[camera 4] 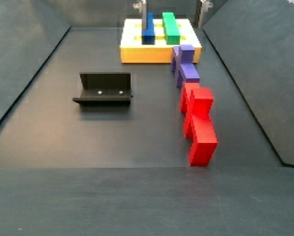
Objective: Pick up the purple object. Move up. Move to above the board. Insert the purple object.
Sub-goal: Pick up the purple object.
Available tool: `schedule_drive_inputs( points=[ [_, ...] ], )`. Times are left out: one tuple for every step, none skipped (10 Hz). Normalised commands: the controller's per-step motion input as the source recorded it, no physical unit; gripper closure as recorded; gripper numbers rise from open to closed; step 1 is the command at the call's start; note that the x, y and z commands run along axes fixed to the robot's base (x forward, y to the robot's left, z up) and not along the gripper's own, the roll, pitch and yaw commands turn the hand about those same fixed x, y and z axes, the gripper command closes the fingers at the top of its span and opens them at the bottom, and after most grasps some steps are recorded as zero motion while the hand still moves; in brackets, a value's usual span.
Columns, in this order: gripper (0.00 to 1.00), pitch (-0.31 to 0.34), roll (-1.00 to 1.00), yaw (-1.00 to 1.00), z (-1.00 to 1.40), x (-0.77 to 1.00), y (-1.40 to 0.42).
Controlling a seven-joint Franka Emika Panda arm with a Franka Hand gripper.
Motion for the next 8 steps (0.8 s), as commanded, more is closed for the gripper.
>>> schedule_drive_inputs(
  points=[
    [0.00,0.000,-0.01,0.00,0.00,0.04,0.00],
    [0.00,-0.036,-0.03,-0.15,-0.07,0.00,0.00],
    [0.00,-0.137,-0.08,-0.15,0.00,-0.02,-0.17],
    [0.00,-0.101,-0.07,-0.37,0.00,-0.03,-0.35],
    [0.00,-0.121,-0.14,-0.53,0.00,0.00,-0.33],
    [0.00,-0.131,-0.24,-0.69,0.00,0.08,-0.20],
    [0.00,-0.140,-0.25,-0.76,0.00,0.06,-0.13],
    [0.00,-0.136,-0.25,-0.82,0.00,0.04,-0.08]
  ],
)
